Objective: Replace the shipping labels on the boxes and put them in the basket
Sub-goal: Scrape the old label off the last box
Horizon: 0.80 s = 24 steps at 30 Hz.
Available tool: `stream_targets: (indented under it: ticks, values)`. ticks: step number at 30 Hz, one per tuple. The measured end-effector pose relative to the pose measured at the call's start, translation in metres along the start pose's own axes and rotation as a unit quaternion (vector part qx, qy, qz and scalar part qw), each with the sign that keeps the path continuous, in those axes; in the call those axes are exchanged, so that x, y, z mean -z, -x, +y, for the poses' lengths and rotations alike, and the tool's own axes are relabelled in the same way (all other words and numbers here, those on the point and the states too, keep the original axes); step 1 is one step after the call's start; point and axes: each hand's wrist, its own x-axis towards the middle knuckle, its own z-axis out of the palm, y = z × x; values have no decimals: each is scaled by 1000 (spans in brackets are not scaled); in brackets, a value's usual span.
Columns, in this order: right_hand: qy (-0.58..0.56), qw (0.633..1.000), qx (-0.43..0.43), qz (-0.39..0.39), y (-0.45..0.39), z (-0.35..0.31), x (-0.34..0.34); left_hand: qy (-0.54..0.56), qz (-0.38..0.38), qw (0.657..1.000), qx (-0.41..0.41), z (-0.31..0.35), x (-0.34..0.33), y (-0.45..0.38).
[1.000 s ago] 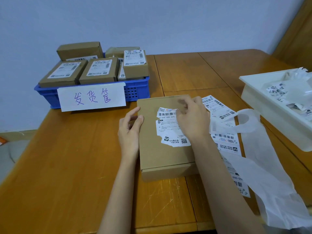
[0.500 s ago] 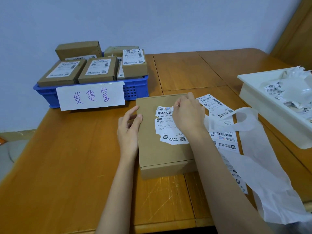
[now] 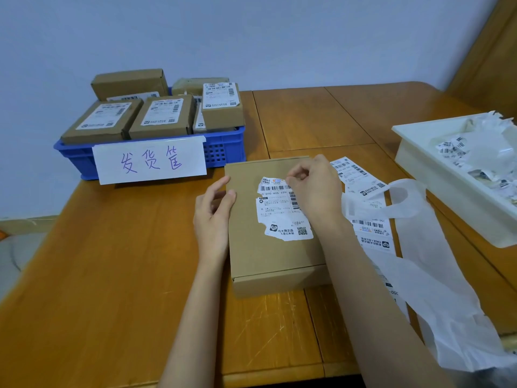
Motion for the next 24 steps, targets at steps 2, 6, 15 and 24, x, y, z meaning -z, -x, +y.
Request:
stream_targets:
  ticks: [2,6,15,24]
  values:
    - [29,1000,6,-3,-1,-1,-1,4,-2,1000,1,0,0,1]
    - [121,992,37,-22,0,-4,-3,8,-5,1000,1,0,1,1]
    - [53,995,2,-84,3,3,5,4,0,1000,-6,0,-1,1]
    - [-61,997,-27,-42,8,4,9,1,-1,1000,-13,-1,-1,0]
